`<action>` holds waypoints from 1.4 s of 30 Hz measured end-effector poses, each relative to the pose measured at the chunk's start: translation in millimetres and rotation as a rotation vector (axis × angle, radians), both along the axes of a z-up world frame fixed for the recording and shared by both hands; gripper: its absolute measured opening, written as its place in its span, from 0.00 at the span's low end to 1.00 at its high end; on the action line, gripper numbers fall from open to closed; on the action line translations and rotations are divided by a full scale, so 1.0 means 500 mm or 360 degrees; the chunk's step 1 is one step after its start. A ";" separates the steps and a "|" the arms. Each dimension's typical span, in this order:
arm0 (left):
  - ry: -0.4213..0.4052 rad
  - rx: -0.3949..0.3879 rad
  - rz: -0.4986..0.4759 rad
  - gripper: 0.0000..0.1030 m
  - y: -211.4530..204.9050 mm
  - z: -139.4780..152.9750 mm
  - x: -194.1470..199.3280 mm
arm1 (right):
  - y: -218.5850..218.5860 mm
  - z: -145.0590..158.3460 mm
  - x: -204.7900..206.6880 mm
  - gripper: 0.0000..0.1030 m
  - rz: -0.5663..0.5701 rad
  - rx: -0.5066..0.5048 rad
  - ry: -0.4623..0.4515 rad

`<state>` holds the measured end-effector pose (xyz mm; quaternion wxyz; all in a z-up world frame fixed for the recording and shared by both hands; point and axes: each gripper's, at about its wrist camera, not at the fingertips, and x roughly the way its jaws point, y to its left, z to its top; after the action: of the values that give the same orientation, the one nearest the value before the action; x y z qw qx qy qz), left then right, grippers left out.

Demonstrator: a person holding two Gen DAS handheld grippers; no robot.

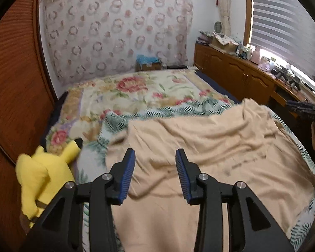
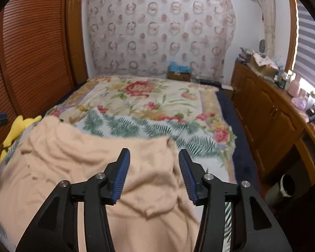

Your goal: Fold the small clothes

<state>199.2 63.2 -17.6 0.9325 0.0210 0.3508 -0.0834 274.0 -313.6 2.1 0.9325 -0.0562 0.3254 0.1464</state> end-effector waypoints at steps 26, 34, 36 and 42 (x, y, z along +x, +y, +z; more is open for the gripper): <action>0.0298 -0.0034 0.0120 0.37 0.025 -0.171 0.049 | -0.002 -0.201 -0.004 0.49 -0.0018 0.0036 0.0321; 0.0270 -0.0089 0.0215 0.37 0.065 -0.166 0.078 | -0.004 -0.202 -0.007 0.49 -0.0014 0.0090 0.0329; 0.0269 -0.0112 0.0227 0.37 0.075 -0.166 0.081 | -0.008 -0.203 -0.006 0.49 -0.0016 0.0069 0.0326; 0.0290 -0.0076 0.0223 0.37 0.075 -0.175 0.091 | -0.001 -0.201 -0.005 0.50 -0.0020 0.0014 0.0317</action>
<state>244.5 100.8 -105.3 0.9004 -0.0334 0.4328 -0.0279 271.7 -314.0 -98.4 0.8966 -0.0352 0.4162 0.1470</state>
